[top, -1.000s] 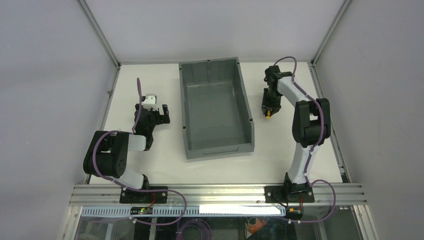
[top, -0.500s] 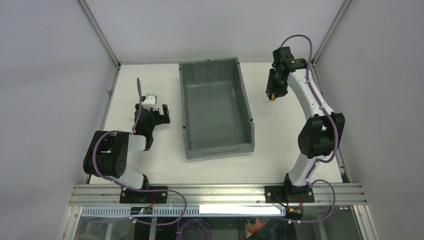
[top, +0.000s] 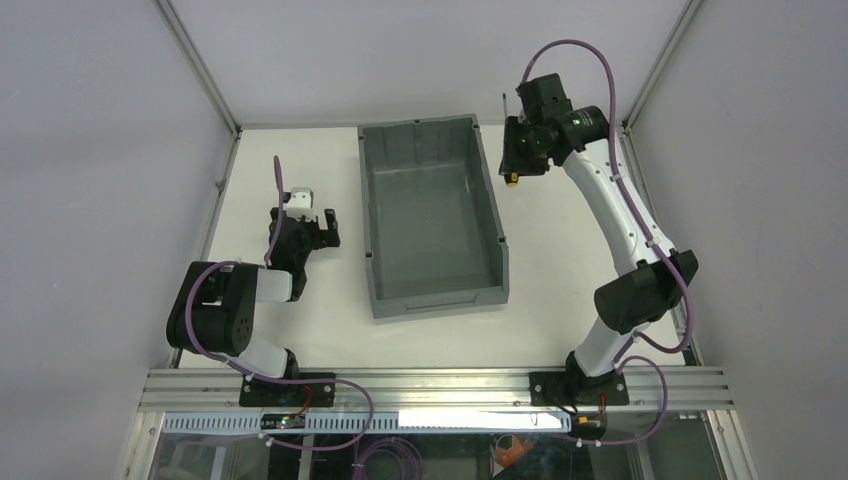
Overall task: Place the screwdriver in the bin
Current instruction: Place the screwdriver in the bin.
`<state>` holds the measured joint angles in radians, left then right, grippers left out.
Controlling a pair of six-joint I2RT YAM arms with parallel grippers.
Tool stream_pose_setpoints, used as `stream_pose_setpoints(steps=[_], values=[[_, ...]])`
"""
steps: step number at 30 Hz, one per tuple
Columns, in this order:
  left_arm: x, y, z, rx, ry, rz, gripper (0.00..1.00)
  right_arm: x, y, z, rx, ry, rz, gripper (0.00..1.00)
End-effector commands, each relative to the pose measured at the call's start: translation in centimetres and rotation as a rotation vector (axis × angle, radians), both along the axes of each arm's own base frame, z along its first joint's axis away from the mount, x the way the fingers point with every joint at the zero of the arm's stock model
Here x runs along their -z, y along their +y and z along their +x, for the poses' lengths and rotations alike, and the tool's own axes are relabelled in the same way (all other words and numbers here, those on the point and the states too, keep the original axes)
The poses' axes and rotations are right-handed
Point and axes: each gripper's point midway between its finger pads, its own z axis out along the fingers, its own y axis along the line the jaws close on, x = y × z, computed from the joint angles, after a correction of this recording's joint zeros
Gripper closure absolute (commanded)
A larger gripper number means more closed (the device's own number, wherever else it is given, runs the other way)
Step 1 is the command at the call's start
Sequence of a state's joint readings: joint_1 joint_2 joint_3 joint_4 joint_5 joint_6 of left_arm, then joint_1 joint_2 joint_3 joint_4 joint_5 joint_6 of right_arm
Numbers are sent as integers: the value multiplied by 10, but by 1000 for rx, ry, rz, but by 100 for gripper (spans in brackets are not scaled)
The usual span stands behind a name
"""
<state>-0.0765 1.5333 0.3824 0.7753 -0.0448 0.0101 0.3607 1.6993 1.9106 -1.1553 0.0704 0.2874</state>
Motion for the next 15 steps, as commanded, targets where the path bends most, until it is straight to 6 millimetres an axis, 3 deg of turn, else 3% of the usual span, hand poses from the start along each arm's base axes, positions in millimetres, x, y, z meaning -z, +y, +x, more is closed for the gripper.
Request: stream_pose_setpoints(steps=[1,6,15], values=[[-18,1,5,3,-58,-16,1,-46,35,-13,-85,-98,107,82],[-17,1,5,2,-57,-16,1,-43,75,-20,-160,-95,131,82],[-17,1,5,2,-58,-16,1,-7,144,-29,-239,-36,138,82]])
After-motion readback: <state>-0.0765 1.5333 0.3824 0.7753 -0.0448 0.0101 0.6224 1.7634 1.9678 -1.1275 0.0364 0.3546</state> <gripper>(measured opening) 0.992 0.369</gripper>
